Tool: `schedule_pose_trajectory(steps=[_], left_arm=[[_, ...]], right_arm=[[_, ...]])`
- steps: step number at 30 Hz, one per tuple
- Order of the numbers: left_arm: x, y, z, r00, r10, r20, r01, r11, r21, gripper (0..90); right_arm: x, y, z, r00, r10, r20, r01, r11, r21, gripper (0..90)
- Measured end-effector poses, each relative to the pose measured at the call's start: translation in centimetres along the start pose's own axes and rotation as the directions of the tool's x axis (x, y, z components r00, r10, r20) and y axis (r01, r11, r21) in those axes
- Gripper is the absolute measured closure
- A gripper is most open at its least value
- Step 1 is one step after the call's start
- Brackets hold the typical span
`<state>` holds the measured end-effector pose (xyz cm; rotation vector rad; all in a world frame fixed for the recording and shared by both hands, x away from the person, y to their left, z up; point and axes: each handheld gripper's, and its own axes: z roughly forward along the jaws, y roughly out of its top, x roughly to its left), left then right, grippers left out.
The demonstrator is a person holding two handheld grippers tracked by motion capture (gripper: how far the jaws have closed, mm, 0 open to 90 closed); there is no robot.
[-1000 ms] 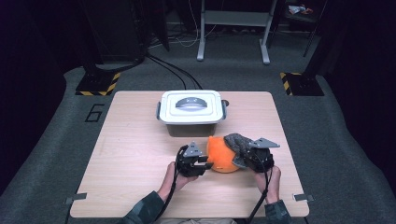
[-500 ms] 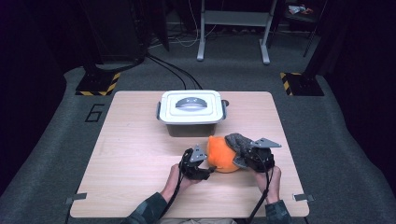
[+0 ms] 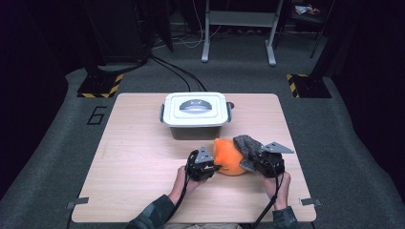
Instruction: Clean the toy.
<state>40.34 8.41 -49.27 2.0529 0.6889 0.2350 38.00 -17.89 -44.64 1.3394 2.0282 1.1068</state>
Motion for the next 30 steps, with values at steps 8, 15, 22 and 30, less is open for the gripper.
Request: schedule_pose_trajectory(steps=[8,15,22,30], left_arm=[[0.1,1.3,-0.9,0.9959,-0.081,0.04,0.081,0.9967,-0.002,76.0],[-0.6,1.8,-1.5,0.9958,-0.066,0.063,0.067,0.9976,-0.018,76.0],[-0.3,1.6,-1.4,0.996,-0.072,0.053,0.073,0.9973,-0.012,76.0],[-0.2,1.5,-1.2,0.9942,-0.089,0.061,0.09,0.9958,-0.018,75.9]], right_arm=[[2.4,2.1,-2.0,0.9969,-0.06,-0.051,0.057,0.997,-0.053,76.8],[5.6,3.3,-1.1,0.985,-0.132,-0.112,0.127,0.991,-0.049,76.7],[6.3,2.6,0.8,0.9814,-0.172,-0.085,0.171,0.985,-0.016,76.9],[5.0,2.0,0.4,0.9867,-0.147,-0.07,0.146,0.989,-0.015,76.9]])
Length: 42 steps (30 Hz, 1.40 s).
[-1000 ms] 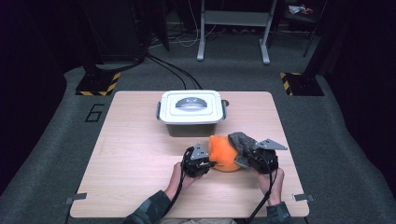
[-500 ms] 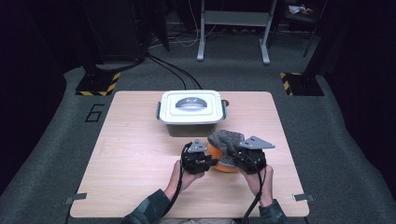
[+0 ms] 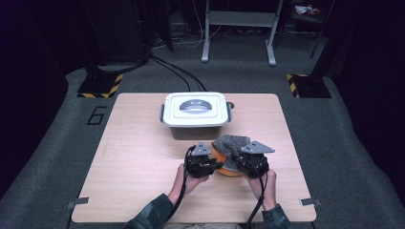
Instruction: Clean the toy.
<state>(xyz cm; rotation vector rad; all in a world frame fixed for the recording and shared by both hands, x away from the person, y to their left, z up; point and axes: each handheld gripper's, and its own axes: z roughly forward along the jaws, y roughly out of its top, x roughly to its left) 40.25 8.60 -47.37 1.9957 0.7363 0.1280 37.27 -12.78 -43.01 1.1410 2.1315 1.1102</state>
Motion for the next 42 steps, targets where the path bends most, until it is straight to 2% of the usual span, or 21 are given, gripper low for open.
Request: schedule_pose_trajectory(steps=[3,9,18,27,29,33,35,38,41,42], left_arm=[[0.2,0.0,0.0,1.0,0.008,0.005,-0.008,0.9999,0.009,75.9],[0.4,-0.2,-0.1,1.0,-0.003,0.007,0.003,0.9999,0.011,75.9],[0.7,-0.4,-0.1,0.9999,-0.002,0.015,0.002,0.9999,0.013,75.9],[0.8,-0.5,0.0,0.9998,-0.004,0.018,0.004,0.9999,0.011,75.9],[0.8,-0.5,0.0,0.9999,-0.003,0.016,0.003,1.0,0.009,75.9],[0.8,-0.5,-0.1,0.9998,0.002,0.018,-0.002,1.0,0.007,75.8],[0.7,-0.4,-0.1,0.9998,0.007,0.019,-0.007,0.9999,0.009,75.8],[0.6,-0.4,-0.1,0.9996,0.021,0.018,-0.021,0.9997,0.01,75.8],[0.5,-0.3,-0.1,0.9995,0.023,0.019,-0.023,0.9997,0.007,75.9],[0.5,-0.2,-0.1,0.9995,0.025,0.018,-0.025,0.9997,0.007,75.8]], right_arm=[[-0.7,-0.5,-0.3,0.9997,0.022,0.01,-0.022,1.0,0.003,76.9],[-2.5,-1.6,-0.5,0.997,0.071,0.032,-0.071,0.997,0.019,76.7],[-4.6,-3.3,0.0,0.99,0.127,0.061,-0.131,0.99,0.054,76.6],[-6.3,-5.2,1.4,0.9776,0.195,0.08,-0.202,0.975,0.097,76.5],[-6.7,-5.8,1.8,0.972,0.22,0.082,-0.228,0.968,0.102,76.5],[-7.2,-6.8,2.8,0.9683,0.235,0.084,-0.245,0.96,0.137,76.5],[-7.4,-6.8,2.6,0.965,0.248,0.084,-0.258,0.957,0.13,76.5],[-7.4,-6.1,1.2,0.9636,0.25,0.095,-0.259,0.961,0.093,76.5],[-7.0,-4.9,-0.6,0.9673,0.24,0.083,-0.244,0.969,0.047,76.5],[-6.7,-4.4,-1.1,0.9713,0.225,0.078,-0.228,0.973,0.034,76.5]])
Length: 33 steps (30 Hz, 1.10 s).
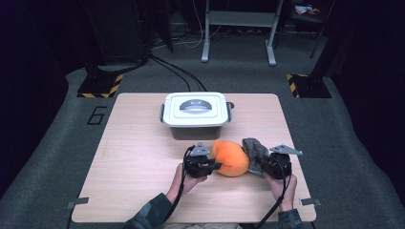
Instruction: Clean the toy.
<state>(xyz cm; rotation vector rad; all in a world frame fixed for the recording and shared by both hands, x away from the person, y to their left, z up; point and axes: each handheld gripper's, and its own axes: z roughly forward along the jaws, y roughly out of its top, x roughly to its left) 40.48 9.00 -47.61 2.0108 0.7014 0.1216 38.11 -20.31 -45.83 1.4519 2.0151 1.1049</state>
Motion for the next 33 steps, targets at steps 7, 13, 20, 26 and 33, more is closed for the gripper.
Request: schedule_pose_trajectory(steps=[7,13,20,26,33], left_arm=[[-0.1,0.3,0.0,0.9999,0.011,-0.005,-0.011,0.9999,0.005,75.8],[-0.2,0.4,0.1,0.9998,0.019,0.001,-0.019,0.9998,-0.003,75.7],[-0.2,0.3,0.2,0.9998,0.017,0.009,-0.017,0.9998,0.004,75.8],[-0.3,0.4,0.2,0.9998,0.02,0.008,-0.02,0.9998,0.002,75.8],[-0.2,0.3,0.3,0.9998,0.019,0.011,-0.019,0.9998,0.001,75.8]], right_arm=[[4.1,2.8,-2.1,0.9915,-0.111,-0.068,0.106,0.992,-0.069,76.5],[6.9,4.2,-1.5,0.9754,-0.172,-0.138,0.162,0.984,-0.08,76.4],[7.3,3.4,1.0,0.9682,-0.162,-0.191,0.154,0.986,-0.055,76.6],[7.3,3.3,0.7,0.9714,-0.195,-0.135,0.191,0.981,-0.044,76.8],[6.1,2.5,0.4,0.978,-0.179,-0.108,0.176,0.984,-0.034,76.8]])
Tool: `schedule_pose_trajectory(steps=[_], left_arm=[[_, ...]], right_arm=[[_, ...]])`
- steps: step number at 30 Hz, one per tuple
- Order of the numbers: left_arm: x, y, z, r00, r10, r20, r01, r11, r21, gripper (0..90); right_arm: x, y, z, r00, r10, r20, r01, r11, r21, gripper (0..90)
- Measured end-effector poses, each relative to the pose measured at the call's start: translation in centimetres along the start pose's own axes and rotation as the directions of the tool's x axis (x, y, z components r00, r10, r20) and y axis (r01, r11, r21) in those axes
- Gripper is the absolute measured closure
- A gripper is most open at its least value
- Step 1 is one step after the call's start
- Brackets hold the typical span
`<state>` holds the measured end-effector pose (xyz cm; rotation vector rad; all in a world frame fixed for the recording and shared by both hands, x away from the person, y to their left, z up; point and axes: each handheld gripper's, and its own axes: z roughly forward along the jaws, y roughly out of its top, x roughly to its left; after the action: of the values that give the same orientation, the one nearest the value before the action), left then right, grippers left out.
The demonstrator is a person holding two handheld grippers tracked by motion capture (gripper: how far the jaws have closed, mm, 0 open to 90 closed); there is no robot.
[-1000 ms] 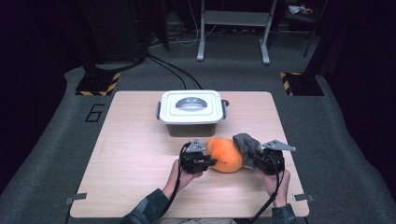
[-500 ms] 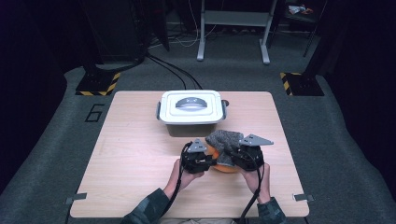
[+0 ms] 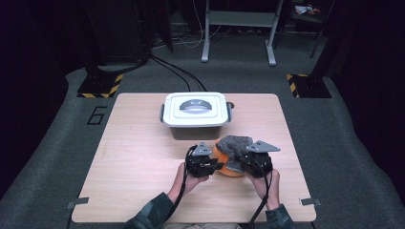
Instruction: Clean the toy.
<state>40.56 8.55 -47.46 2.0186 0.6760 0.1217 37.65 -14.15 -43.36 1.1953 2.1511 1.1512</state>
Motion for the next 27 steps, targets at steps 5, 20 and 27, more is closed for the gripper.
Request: schedule_pose_trajectory(steps=[5,20,27], left_arm=[[0.2,0.0,0.0,0.9999,-0.01,0.001,0.01,0.9999,-0.001,75.9],[0.4,-0.1,0.1,1.0,-0.008,0.004,0.008,1.0,0.007,75.8],[0.5,-0.1,0.0,0.9999,-0.011,0.008,0.011,0.9999,0.008,75.8]], right_arm=[[-1.5,-0.8,-0.4,0.9987,0.044,0.026,-0.045,0.999,0.013,76.8],[-5.7,-4.3,1.1,0.9811,0.181,0.067,-0.187,0.979,0.08,76.6],[-7.1,-6.2,2.8,0.9732,0.21,0.095,-0.221,0.965,0.141,76.6]])
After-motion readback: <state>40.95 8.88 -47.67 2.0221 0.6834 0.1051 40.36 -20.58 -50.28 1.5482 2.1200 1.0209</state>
